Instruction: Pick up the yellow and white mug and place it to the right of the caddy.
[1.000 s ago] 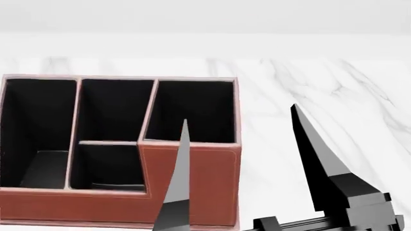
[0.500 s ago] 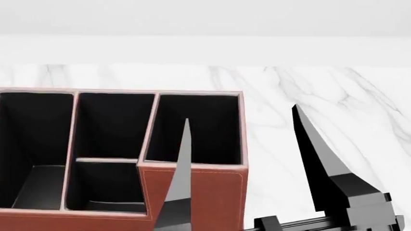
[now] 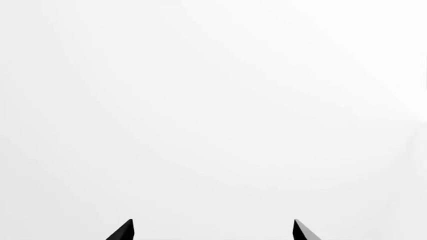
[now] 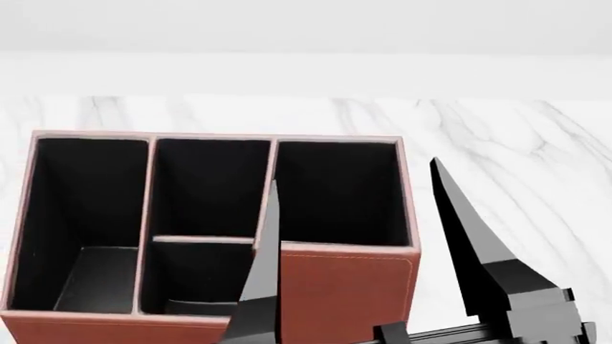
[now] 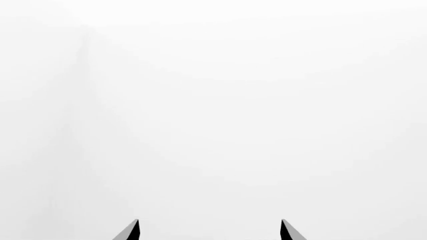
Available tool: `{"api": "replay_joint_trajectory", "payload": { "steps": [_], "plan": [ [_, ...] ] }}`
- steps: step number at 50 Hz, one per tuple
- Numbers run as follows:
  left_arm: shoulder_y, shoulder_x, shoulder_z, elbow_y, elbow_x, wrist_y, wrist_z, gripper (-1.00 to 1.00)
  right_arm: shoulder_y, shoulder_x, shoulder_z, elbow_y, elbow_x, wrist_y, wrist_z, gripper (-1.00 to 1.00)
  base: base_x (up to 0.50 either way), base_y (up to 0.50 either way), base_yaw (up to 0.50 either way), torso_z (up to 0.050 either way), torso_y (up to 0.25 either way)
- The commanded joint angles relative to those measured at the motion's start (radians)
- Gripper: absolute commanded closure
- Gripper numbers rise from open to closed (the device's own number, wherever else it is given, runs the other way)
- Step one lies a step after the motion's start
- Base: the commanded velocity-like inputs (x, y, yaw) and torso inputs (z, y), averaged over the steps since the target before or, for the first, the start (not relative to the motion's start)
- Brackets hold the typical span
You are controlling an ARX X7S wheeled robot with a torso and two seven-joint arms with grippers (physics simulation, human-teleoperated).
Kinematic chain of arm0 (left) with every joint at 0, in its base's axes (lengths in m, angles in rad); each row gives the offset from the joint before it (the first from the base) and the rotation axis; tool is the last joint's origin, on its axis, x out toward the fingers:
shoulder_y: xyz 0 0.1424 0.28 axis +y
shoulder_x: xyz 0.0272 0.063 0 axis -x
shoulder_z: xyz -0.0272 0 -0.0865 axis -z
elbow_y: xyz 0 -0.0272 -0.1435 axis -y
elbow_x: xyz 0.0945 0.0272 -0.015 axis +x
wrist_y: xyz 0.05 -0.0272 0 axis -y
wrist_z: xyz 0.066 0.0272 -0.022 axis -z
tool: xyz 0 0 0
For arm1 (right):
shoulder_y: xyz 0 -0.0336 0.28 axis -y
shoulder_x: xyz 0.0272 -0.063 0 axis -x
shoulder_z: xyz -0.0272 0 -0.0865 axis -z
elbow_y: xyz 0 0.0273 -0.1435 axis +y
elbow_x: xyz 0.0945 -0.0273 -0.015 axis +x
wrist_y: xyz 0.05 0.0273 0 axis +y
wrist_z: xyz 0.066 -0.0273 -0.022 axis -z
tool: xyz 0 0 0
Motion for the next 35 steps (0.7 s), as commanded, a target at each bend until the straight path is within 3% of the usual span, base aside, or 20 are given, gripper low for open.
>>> {"api": "replay_joint_trajectory", "payload": {
  "steps": [1, 5, 12, 17, 25, 30, 35],
  "plan": [
    [0.000, -0.015, 0.007, 0.000, 0.000, -0.003, -0.012, -1.00, 0.028, -0.045, -0.037, -0.016, 0.013, 0.068, -0.013, -1.00, 0.00, 0.00, 0.00, 0.000, 0.000],
    [0.000, -0.007, 0.001, 0.000, -0.005, 0.001, -0.003, -1.00, 0.057, -0.118, -0.094, -0.031, 0.018, 0.160, -0.020, -1.00, 0.00, 0.00, 0.00, 0.000, 0.000],
    [0.000, -0.008, 0.004, 0.000, -0.005, -0.007, -0.008, -1.00, 0.081, -0.141, -0.183, -0.035, 0.046, 0.243, -0.085, -1.00, 0.00, 0.00, 0.00, 0.000, 0.000],
    [0.000, -0.067, 0.041, 0.000, 0.017, -0.025, -0.065, -1.00, 0.047, -0.093, -0.225, -0.015, 0.056, 0.181, -0.167, -1.00, 0.00, 0.00, 0.00, 0.000, 0.000],
    [0.000, -0.058, 0.033, 0.000, 0.006, -0.025, -0.056, -1.00, 0.059, -0.101, -0.272, -0.007, 0.090, 0.231, -0.214, -1.00, 0.00, 0.00, 0.00, 0.000, 0.000],
    [0.000, -0.070, 0.037, 0.000, 0.008, -0.027, -0.063, -1.00, 0.006, -0.083, -0.259, -0.009, 0.061, 0.118, -0.220, -1.00, 0.00, 0.00, 0.00, 0.000, 0.000],
    [0.000, -0.057, 0.032, 0.000, 0.004, -0.023, -0.051, -1.00, 0.002, -0.099, -0.286, 0.002, 0.054, 0.125, -0.255, -1.00, 0.00, 0.00, 0.00, 0.000, 0.000]
  ]
}}
